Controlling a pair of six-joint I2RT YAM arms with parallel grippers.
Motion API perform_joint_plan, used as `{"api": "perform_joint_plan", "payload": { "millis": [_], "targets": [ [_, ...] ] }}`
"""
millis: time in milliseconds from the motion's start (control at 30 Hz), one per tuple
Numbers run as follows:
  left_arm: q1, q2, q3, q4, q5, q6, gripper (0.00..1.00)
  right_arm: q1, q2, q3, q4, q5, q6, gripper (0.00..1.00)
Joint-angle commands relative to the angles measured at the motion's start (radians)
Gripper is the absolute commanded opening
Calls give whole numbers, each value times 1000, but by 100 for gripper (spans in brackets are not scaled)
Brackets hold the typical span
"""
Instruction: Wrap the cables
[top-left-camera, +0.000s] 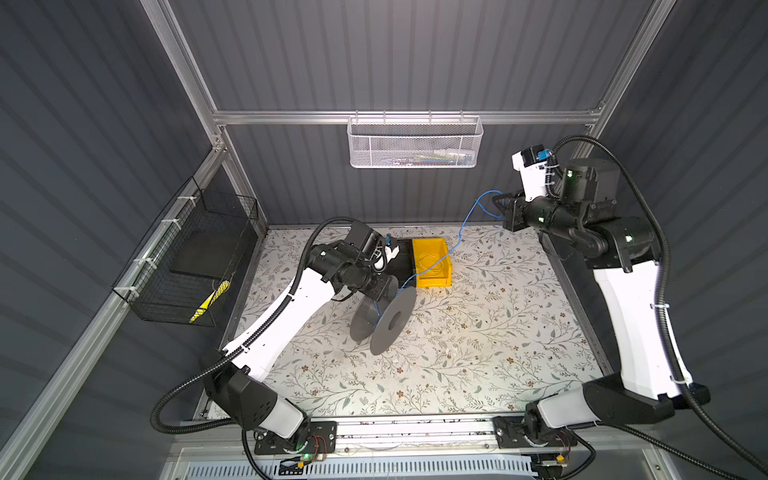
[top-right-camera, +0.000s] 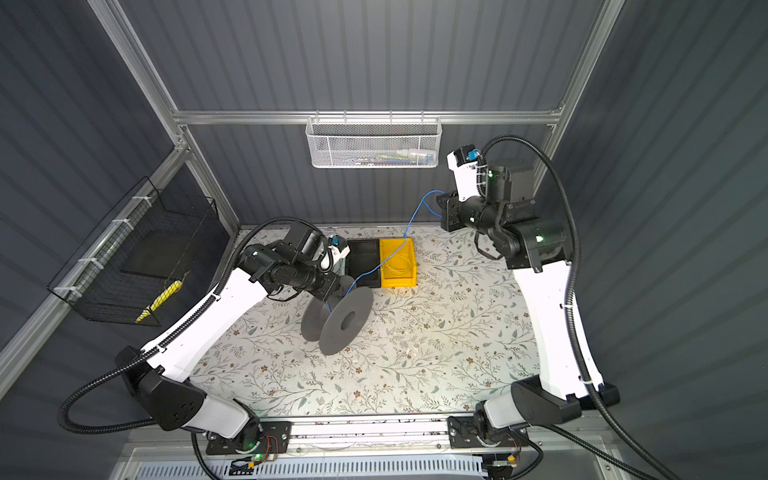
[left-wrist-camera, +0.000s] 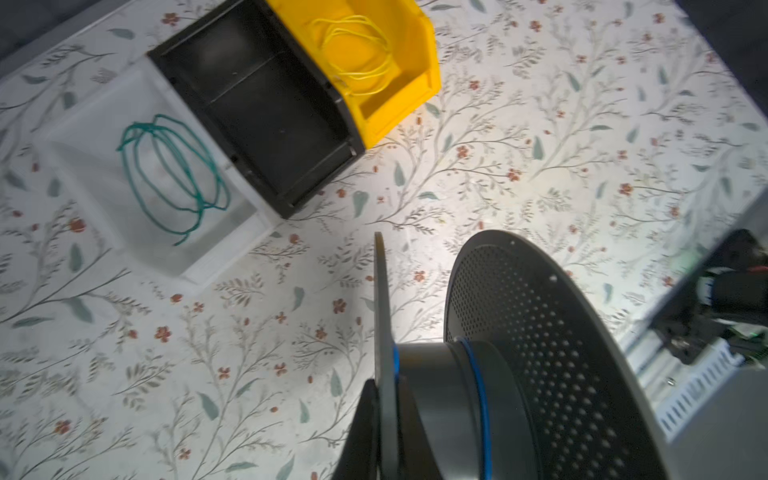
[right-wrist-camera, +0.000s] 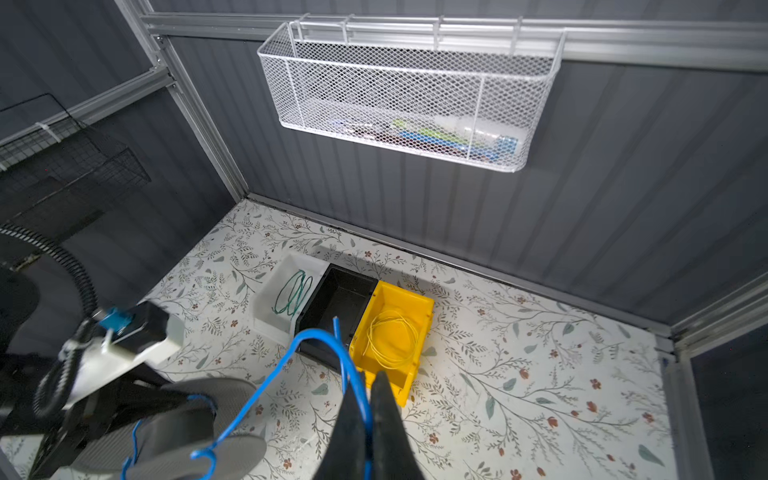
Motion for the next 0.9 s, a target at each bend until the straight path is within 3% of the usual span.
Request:
{"api": "perform_joint_plan", "payload": {
  "millis": [0, 200, 400, 533, 700, 767, 867],
  "targets": [
    [-2, -73, 38, -52, 193, 52, 0, -53, 15, -110, 122, -28, 50, 0],
    [34, -110, 120, -42, 376, 2, 0, -138, -96, -485, 273, 33, 76, 0],
    [189, -158, 136, 131, 608, -145, 0, -161, -175, -736, 343, 52, 137, 0],
    [266, -181, 90, 391, 681, -373, 0, -156, -239, -907, 403, 12, 197, 0],
    [386, -195, -27, 858, 699, -792, 0, -132, -318, -1063, 414, 6, 227, 0],
    [408, -183, -59, 981, 658, -925, 0, -112, -345, -1108, 422, -17, 248, 0],
    [413, -163, -68, 1062, 586, -1016, 0, -53, -359, -1144, 421, -11, 272, 0]
  ]
}}
